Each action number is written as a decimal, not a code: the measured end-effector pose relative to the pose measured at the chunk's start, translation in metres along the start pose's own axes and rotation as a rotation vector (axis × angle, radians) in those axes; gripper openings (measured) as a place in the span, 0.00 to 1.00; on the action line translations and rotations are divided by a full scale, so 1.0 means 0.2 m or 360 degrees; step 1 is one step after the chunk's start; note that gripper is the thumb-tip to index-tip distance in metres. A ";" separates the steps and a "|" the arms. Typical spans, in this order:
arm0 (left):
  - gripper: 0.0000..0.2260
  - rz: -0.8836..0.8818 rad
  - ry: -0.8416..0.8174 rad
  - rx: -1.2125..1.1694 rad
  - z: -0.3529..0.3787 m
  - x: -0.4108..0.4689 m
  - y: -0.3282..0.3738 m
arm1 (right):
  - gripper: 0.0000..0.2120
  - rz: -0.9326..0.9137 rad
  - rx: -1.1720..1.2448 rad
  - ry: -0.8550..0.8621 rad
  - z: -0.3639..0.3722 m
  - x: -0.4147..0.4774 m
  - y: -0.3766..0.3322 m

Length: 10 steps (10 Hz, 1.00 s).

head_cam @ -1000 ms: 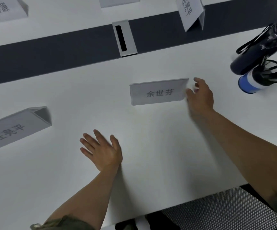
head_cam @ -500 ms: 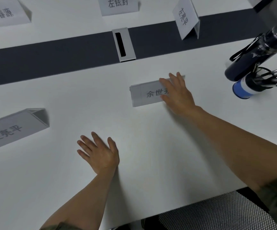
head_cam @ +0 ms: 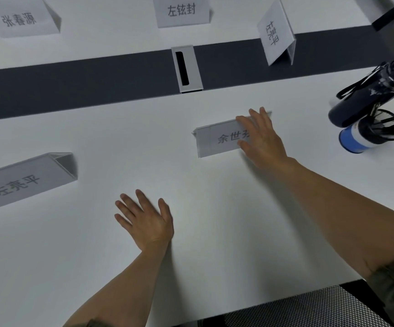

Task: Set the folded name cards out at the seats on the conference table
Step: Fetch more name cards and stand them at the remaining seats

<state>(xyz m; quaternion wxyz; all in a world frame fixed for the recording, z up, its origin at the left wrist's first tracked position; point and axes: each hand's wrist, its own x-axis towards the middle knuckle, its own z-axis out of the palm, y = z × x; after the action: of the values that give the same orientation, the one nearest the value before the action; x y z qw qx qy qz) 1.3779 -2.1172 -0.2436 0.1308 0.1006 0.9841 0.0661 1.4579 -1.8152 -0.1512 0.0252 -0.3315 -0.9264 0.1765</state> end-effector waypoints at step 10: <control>0.15 0.0439 -0.0469 -0.0512 -0.56 -0.01 -0.63 | 0.15 -0.0030 -0.0073 -0.0244 0.07 -0.68 -0.82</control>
<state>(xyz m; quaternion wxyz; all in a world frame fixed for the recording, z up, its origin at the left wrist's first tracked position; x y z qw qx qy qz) 1.3259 -2.2524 -0.1553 0.2769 0.2202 0.9082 0.2235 1.4612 -2.0220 -0.0982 -0.0518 -0.3088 -0.9325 0.1798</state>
